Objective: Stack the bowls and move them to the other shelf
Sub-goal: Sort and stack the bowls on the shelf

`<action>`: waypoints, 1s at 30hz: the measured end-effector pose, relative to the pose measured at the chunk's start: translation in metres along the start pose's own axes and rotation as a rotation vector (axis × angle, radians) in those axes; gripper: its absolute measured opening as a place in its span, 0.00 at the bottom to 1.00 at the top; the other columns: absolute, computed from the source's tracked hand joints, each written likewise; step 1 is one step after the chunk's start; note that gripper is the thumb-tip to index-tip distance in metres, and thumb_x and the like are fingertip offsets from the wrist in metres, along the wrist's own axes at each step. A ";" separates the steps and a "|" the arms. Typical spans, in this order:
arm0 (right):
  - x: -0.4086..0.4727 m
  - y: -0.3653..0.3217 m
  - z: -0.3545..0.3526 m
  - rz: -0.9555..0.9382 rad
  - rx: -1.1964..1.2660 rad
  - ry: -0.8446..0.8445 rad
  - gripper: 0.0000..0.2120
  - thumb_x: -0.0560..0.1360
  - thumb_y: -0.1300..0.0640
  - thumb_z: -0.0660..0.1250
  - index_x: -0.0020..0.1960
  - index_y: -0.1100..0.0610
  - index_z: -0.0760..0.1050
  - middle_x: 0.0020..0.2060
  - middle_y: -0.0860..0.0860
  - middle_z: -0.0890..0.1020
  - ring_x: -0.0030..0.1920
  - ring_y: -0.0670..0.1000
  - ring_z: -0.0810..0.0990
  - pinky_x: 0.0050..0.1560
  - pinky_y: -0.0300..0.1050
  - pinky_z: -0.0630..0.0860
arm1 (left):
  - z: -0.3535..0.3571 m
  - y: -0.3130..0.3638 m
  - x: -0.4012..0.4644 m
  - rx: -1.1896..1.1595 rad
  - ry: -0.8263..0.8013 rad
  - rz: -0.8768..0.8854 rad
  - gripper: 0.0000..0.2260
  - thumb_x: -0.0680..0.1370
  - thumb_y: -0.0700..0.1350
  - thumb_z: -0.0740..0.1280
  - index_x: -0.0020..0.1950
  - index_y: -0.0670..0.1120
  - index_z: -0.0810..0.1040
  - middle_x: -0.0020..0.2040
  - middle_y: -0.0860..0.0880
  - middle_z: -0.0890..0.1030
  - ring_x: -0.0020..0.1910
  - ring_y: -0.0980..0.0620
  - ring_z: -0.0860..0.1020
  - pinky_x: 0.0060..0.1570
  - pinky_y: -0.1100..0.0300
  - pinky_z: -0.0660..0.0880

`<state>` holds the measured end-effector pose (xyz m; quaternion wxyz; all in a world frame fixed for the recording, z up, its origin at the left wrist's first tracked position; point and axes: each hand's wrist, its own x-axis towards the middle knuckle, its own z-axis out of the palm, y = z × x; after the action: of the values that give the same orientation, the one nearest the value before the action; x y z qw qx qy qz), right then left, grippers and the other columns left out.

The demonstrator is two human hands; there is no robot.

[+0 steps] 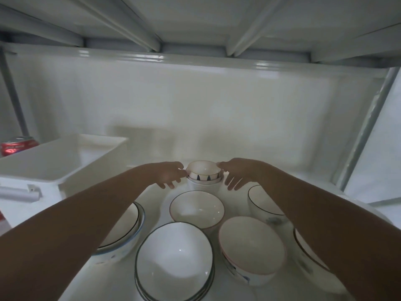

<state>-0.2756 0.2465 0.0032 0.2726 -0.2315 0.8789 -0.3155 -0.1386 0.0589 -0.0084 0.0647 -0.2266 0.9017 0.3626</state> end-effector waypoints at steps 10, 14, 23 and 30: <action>-0.042 0.058 -0.082 0.028 -0.334 -0.051 0.16 0.81 0.47 0.67 0.62 0.57 0.77 0.60 0.55 0.82 0.55 0.53 0.81 0.54 0.47 0.76 | -0.010 -0.008 -0.012 0.193 -0.073 0.084 0.23 0.77 0.63 0.61 0.61 0.46 0.70 0.53 0.47 0.83 0.48 0.51 0.82 0.46 0.57 0.75; -0.065 0.075 -0.088 0.066 -0.464 -0.054 0.19 0.79 0.48 0.71 0.66 0.54 0.78 0.58 0.51 0.82 0.59 0.53 0.81 0.62 0.49 0.77 | -0.011 -0.013 -0.023 0.239 -0.205 0.077 0.22 0.77 0.64 0.60 0.57 0.47 0.75 0.51 0.47 0.85 0.52 0.50 0.84 0.52 0.56 0.76; -0.070 0.089 -0.068 0.116 -0.508 0.046 0.15 0.81 0.65 0.59 0.65 0.62 0.77 0.36 0.53 0.85 0.35 0.51 0.86 0.39 0.40 0.80 | 0.008 -0.012 -0.038 0.239 -0.386 0.136 0.11 0.80 0.46 0.64 0.54 0.39 0.79 0.38 0.47 0.84 0.40 0.48 0.83 0.38 0.59 0.77; -0.074 0.090 -0.058 0.078 -0.325 0.034 0.07 0.80 0.68 0.58 0.52 0.65 0.75 0.30 0.54 0.83 0.35 0.51 0.89 0.33 0.38 0.78 | 0.011 0.001 -0.042 0.143 -0.292 0.170 0.09 0.78 0.35 0.59 0.46 0.37 0.79 0.34 0.42 0.83 0.28 0.51 0.79 0.28 0.62 0.74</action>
<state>-0.2782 0.3763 0.0043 0.2287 -0.2327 0.9313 -0.1622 -0.1024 0.0825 -0.0041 0.1800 -0.0894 0.9221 0.3307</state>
